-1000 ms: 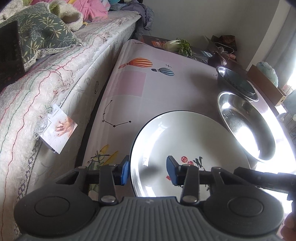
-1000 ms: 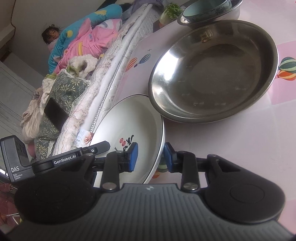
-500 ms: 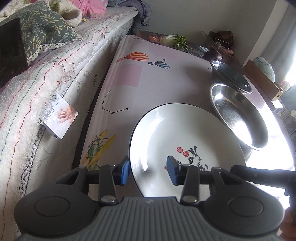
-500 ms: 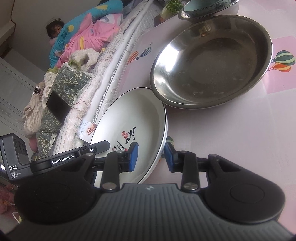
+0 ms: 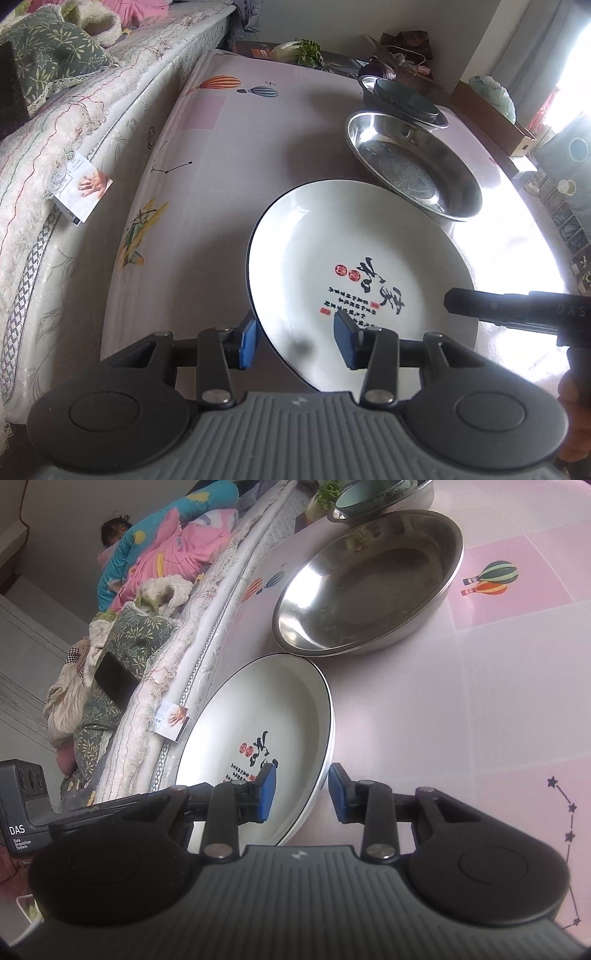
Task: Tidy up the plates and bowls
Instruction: 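Lift the white plate and carry it toward the stainless dishes with the left tool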
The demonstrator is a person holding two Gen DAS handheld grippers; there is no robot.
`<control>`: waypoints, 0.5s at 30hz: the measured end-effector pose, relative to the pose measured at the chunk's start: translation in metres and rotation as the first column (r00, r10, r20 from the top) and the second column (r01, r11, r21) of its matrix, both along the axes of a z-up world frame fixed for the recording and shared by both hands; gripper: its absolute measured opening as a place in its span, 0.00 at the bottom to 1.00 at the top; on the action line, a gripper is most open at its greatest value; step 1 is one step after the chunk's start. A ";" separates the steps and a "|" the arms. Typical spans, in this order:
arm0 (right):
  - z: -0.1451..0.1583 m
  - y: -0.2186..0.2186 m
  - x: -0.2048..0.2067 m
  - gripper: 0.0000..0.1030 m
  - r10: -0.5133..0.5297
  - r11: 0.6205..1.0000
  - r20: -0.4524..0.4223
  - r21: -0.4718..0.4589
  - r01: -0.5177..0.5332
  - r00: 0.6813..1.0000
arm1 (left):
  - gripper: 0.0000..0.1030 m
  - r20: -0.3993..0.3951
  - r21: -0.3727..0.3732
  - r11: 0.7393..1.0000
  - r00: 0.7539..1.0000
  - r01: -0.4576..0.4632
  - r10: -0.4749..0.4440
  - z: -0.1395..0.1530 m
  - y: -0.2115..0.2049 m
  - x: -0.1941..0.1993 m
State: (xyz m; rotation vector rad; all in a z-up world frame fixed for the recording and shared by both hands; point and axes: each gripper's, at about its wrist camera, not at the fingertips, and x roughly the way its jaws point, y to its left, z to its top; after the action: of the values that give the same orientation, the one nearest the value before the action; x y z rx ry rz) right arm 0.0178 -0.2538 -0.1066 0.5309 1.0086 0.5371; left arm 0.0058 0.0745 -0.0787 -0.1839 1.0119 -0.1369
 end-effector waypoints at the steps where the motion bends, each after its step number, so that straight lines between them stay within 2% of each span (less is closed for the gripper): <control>1: 0.000 -0.008 -0.003 0.30 -0.011 1.000 -0.001 0.003 0.011 1.000 | 0.43 -0.002 0.000 1.000 1.000 0.013 -0.013 0.000 -0.006 -0.002; 5: 0.000 -0.034 -0.018 0.30 -0.056 0.998 -0.005 0.012 0.056 0.998 | 0.44 -0.015 -0.007 0.997 0.997 0.072 -0.072 0.000 -0.029 -0.006; 10: 0.000 -0.057 -0.034 0.31 -0.108 0.994 0.000 0.013 0.108 0.994 | 0.44 -0.035 -0.061 0.990 0.991 0.130 -0.132 -0.001 -0.042 -0.012; 15: -0.001 -0.068 -0.047 0.31 -0.137 0.990 0.001 0.019 0.137 0.991 | 0.44 -0.038 -0.062 0.984 0.985 0.167 -0.170 -0.001 -0.051 -0.018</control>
State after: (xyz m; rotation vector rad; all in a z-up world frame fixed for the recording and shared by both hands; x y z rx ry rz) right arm -0.0292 -0.3218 -0.1075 0.6111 0.9576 0.4251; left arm -0.0120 0.0237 -0.0796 -0.1554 1.0663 -0.3182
